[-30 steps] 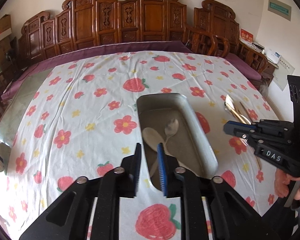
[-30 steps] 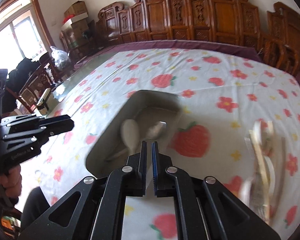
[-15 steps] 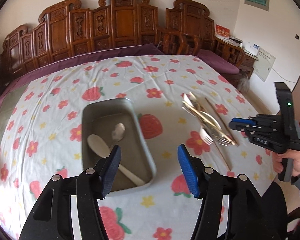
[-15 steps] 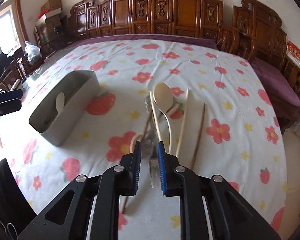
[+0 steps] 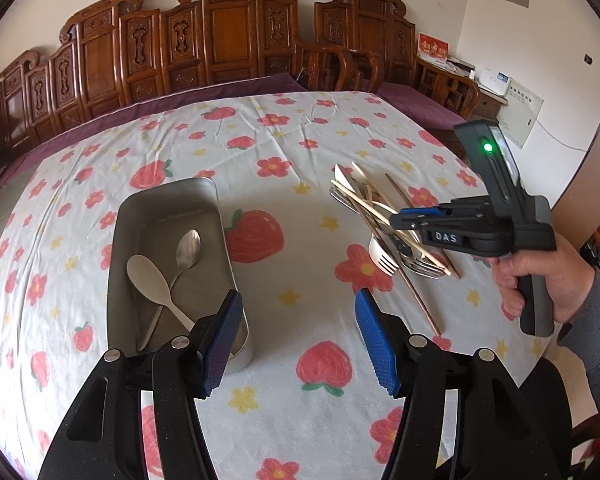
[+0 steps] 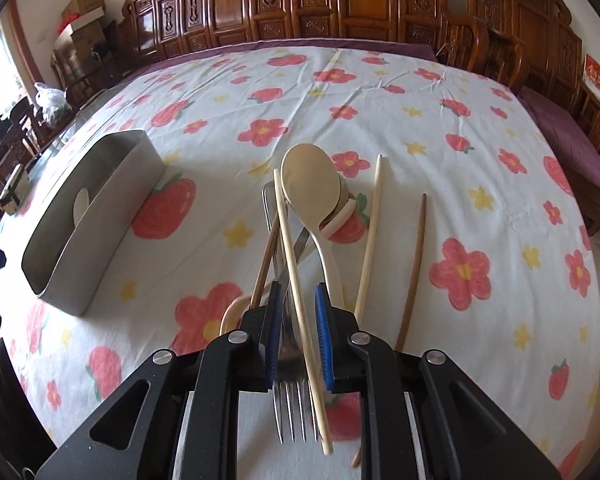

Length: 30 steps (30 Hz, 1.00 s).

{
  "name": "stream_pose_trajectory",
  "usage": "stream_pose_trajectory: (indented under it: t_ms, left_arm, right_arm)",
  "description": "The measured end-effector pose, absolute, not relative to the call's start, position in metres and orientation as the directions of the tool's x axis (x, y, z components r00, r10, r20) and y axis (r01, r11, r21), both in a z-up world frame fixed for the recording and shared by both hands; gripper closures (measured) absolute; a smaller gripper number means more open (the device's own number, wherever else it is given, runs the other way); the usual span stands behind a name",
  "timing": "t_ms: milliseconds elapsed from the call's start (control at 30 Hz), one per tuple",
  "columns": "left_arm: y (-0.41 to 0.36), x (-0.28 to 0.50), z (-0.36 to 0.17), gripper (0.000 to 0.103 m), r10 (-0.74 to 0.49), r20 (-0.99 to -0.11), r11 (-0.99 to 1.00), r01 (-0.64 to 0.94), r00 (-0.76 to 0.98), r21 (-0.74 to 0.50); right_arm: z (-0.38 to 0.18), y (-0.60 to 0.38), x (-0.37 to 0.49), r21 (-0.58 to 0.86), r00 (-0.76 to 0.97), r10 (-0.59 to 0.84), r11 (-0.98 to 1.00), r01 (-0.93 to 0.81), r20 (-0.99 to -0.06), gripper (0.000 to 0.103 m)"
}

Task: Organize utensils
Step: 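Return the right tool to the pile and grasp a light bamboo chopstick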

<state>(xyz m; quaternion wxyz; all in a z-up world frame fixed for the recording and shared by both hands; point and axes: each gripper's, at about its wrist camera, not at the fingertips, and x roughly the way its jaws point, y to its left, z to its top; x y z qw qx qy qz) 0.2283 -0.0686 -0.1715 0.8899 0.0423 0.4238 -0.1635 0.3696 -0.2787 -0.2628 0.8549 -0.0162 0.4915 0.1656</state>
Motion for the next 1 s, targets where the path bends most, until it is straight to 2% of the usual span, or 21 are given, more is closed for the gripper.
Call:
stream_pose_trajectory:
  t_ms: [200,267,400,467,700,800,867,1000]
  left_arm:
    - [-0.072,0.226,-0.173,0.047,-0.259,-0.773,0.94,0.334,0.579,-0.065]
    - [-0.074,0.225,-0.174,0.047,-0.258,-0.775,0.94,0.335,0.578,-0.063]
    - [-0.077,0.223,-0.174,0.047,-0.254,-0.776,0.939,0.338,0.577,-0.056]
    - [-0.077,0.223,-0.175,0.047,-0.255,-0.776,0.939,0.338,0.576,-0.058]
    - [-0.088,0.221,-0.181,0.047,-0.251,-0.788,0.937,0.346,0.563,-0.052]
    - [-0.091,0.219,-0.182,0.047,-0.25,-0.79,0.936,0.349,0.56,-0.049]
    - [-0.091,0.218,-0.182,0.047,-0.248,-0.791,0.936,0.349,0.559,-0.046]
    - [-0.09,0.217,-0.182,0.047,-0.25,-0.79,0.935,0.35,0.56,-0.048]
  right_arm:
    - [-0.267,-0.278,0.376,0.169,0.435,0.288,0.942,-0.291,-0.853,0.085]
    - [-0.267,-0.279,0.376,0.178,0.43,0.294,0.94,-0.29,-0.854,0.095]
    - [-0.265,-0.281,0.37,0.201,0.419,0.313,0.936,-0.291,-0.853,0.097]
    - [-0.261,-0.283,0.365,0.213,0.422,0.326,0.932,-0.292,-0.846,0.103]
    - [-0.254,-0.29,0.351,0.171,0.447,0.295,0.94,-0.296,-0.845,0.102]
    - [-0.254,-0.296,0.356,0.208,0.449,0.322,0.936,-0.285,-0.834,0.101]
    - [-0.257,-0.297,0.361,0.226,0.449,0.333,0.935,-0.274,-0.83,0.089]
    - [-0.262,-0.291,0.372,0.259,0.435,0.365,0.923,-0.285,-0.823,0.088]
